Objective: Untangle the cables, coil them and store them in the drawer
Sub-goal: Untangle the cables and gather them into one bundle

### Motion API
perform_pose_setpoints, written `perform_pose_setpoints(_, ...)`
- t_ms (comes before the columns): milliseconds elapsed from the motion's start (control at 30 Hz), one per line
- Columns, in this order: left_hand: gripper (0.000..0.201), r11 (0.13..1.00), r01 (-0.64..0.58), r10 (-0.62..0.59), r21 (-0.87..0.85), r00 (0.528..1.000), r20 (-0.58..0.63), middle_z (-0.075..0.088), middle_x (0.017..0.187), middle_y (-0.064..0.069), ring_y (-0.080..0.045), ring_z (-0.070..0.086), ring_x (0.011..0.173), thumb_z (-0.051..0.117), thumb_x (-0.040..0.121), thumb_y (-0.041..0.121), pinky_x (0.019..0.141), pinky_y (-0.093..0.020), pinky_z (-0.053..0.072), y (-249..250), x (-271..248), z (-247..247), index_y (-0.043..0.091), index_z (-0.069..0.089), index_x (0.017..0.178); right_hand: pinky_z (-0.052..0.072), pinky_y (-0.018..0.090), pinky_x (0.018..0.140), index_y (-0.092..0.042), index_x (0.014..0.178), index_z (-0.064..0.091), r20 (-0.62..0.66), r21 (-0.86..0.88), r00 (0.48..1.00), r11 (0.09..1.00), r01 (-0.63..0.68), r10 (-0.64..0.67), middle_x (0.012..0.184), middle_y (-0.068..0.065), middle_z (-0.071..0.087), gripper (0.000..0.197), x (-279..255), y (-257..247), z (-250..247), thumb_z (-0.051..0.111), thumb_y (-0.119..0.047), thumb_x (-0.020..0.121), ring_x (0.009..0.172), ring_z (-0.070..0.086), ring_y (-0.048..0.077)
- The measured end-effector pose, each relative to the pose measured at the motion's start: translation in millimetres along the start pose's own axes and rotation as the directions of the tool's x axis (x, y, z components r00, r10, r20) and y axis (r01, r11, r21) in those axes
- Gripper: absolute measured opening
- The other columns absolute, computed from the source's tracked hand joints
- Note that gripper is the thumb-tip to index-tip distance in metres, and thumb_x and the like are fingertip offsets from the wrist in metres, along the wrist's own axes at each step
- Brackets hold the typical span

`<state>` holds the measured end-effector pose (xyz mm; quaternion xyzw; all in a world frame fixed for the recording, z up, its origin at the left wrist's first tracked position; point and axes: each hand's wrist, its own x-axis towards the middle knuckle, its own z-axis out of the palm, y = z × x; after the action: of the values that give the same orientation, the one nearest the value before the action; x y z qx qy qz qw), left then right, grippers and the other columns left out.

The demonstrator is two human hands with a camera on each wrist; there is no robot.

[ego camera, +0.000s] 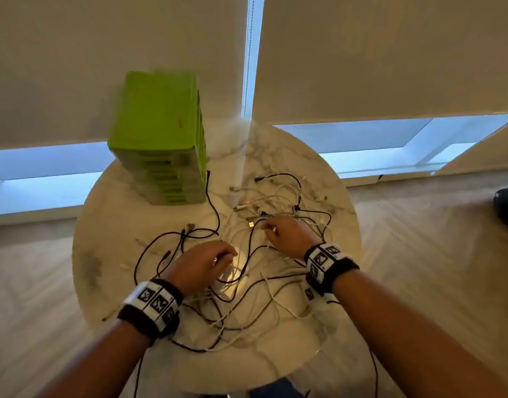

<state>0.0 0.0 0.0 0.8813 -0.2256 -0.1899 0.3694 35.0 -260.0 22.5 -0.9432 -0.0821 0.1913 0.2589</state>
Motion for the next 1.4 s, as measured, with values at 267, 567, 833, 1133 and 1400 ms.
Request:
perform_pose_setpoints(267,0.016,0.98,0.184,-0.183,0.075,0.983,-0.015,0.069,0.106,0.011,-0.009,0.062,0.093,0.055,0.103,0.031,0.08,-0.033,0.051,0.3,56.5,6.7,0.029,0.066,0.114,0.046,0.04,0.09,-0.017,0.112,0.067,0.123,-0.439,0.992,0.894,0.089,-0.039,0.12,0.009,0.062,0.023,85.3,36.9,-0.6,0.052,-0.025,0.096,0.111,0.059,0.032)
perform_pose_setpoints(567,0.045,0.975,0.216,-0.22,-0.042,0.956,-0.193,0.066,0.125,0.006,-0.01,0.063,0.104,0.04,0.105,0.055,0.091,-0.039,0.053,14.5,90.0,6.3,0.029,0.059,0.135,0.047,0.02,0.075,-0.022,0.103,0.072,-0.297,0.123,0.928,0.955,0.27,-0.224,0.096,-0.007,0.069,0.012,82.3,28.8,-36.8,0.064,-0.027,0.096,0.083,0.061,0.007)
perform_pose_setpoints(833,0.036,0.989,0.106,-0.144,-0.108,0.873,-0.465,0.064,0.126,0.001,-0.012,0.057,0.116,0.036,0.109,0.038,0.1,-0.041,0.048,40.3,101.1,7.1,0.02,0.059,0.131,0.04,0.004,0.074,-0.019,0.109,0.073,-0.225,0.287,0.936,0.899,0.33,-0.272,0.095,-0.011,0.069,0.015,51.3,10.7,-10.4,0.064,-0.024,0.097,0.081,0.058,-0.001)
perform_pose_setpoints(1133,0.018,0.788,-0.21,-0.304,-0.578,0.684,-0.663,0.05,0.074,0.011,-0.01,0.051,0.057,0.028,0.112,0.023,0.06,-0.04,0.058,59.5,84.3,-48.0,0.026,0.038,0.098,0.051,0.031,0.086,-0.016,0.107,0.068,0.3,0.165,0.916,0.96,0.224,-0.266,0.099,0.0,0.072,0.024,17.9,36.6,32.8,0.049,-0.03,0.105,0.091,0.065,0.015)
perform_pose_setpoints(1400,0.019,0.947,0.085,-0.218,-0.309,0.878,-0.425,0.061,0.086,-0.005,-0.012,0.053,0.07,0.05,0.107,0.035,0.069,-0.036,0.046,25.6,50.6,-64.4,0.017,0.056,0.108,0.042,0.013,0.071,-0.024,0.094,0.065,0.066,0.241,0.965,0.943,0.231,-0.253,0.082,-0.011,0.063,0.027,3.9,12.3,-17.5,0.044,-0.037,0.107,0.077,0.059,-0.001)
